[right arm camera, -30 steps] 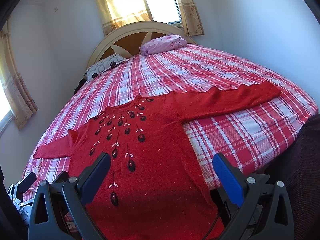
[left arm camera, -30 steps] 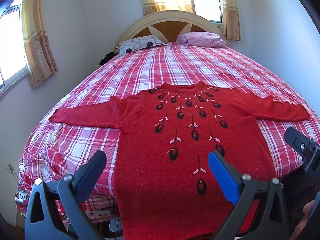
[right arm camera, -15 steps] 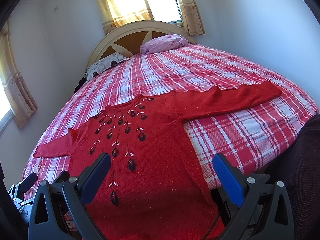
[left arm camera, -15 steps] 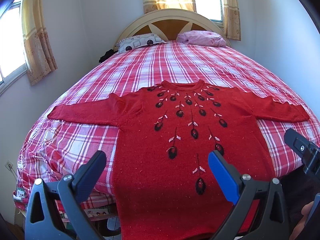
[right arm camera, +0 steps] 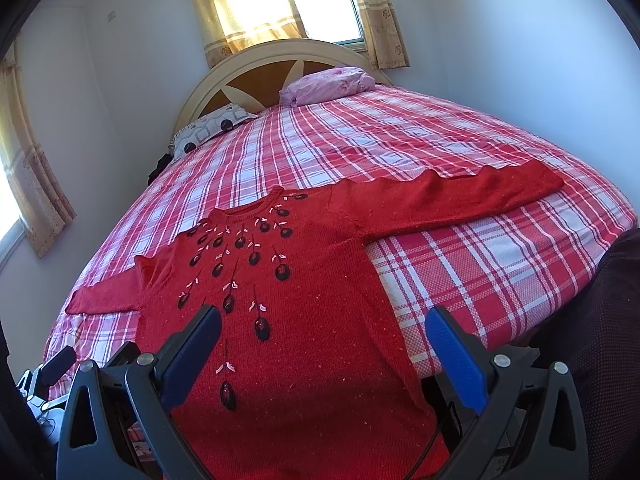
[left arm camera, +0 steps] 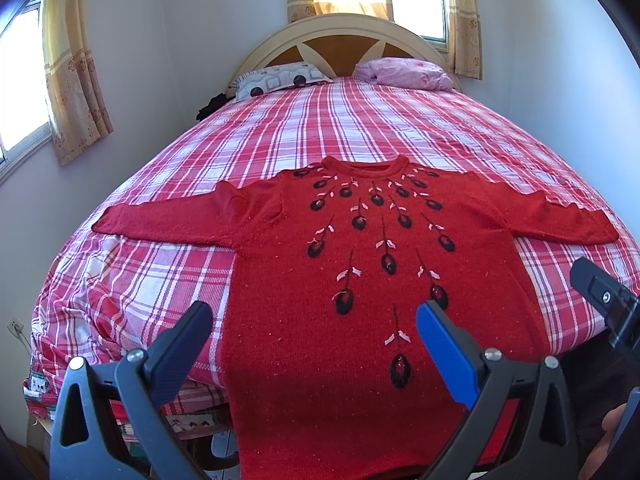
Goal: Fold small clothes
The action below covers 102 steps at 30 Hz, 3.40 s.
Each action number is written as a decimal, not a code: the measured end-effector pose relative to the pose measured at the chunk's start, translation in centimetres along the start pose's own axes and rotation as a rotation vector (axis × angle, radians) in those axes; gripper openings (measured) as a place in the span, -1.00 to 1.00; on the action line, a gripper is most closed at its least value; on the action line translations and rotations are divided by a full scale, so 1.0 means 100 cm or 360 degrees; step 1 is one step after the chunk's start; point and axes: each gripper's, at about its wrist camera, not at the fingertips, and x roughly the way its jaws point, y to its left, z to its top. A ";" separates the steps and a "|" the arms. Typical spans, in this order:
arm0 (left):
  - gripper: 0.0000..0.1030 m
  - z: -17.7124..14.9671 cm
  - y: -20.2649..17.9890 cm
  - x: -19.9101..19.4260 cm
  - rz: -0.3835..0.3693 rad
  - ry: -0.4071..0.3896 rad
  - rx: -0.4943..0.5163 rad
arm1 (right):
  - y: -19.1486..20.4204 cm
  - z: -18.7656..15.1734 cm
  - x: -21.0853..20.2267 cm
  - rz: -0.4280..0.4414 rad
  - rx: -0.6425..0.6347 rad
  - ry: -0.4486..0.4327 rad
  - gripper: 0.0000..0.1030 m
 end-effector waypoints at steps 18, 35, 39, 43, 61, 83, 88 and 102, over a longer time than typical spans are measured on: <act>1.00 0.011 0.004 0.042 -0.0042 0.0094 -0.0012 | -0.027 0.005 0.022 -0.0018 0.0009 -0.0073 0.98; 1.00 0.037 0.032 0.109 -0.0128 0.0210 -0.0147 | -0.342 0.104 0.104 -0.0522 0.0879 -0.0173 0.54; 1.00 0.041 0.025 0.118 -0.0126 0.0225 -0.0120 | -0.375 0.118 0.134 -0.0682 0.0870 -0.0097 0.37; 1.00 0.046 0.019 0.123 -0.0124 0.0226 -0.0075 | -0.384 0.124 0.157 -0.0739 0.0806 -0.0041 0.31; 1.00 0.039 0.058 0.134 -0.0113 0.0255 -0.0204 | -0.287 0.173 0.124 -0.0644 0.0289 -0.0132 -0.90; 1.00 0.015 0.165 0.124 0.0110 0.0233 -0.0445 | 0.193 0.039 0.235 0.0590 -0.0740 0.0250 -0.90; 1.00 0.008 0.177 0.133 0.0106 0.0265 -0.0508 | 0.208 0.007 0.251 0.0587 -0.0793 0.0314 -0.90; 1.00 0.003 0.179 0.139 0.0111 0.0267 -0.0466 | 0.245 0.002 0.250 0.0609 -0.0878 0.0285 -0.90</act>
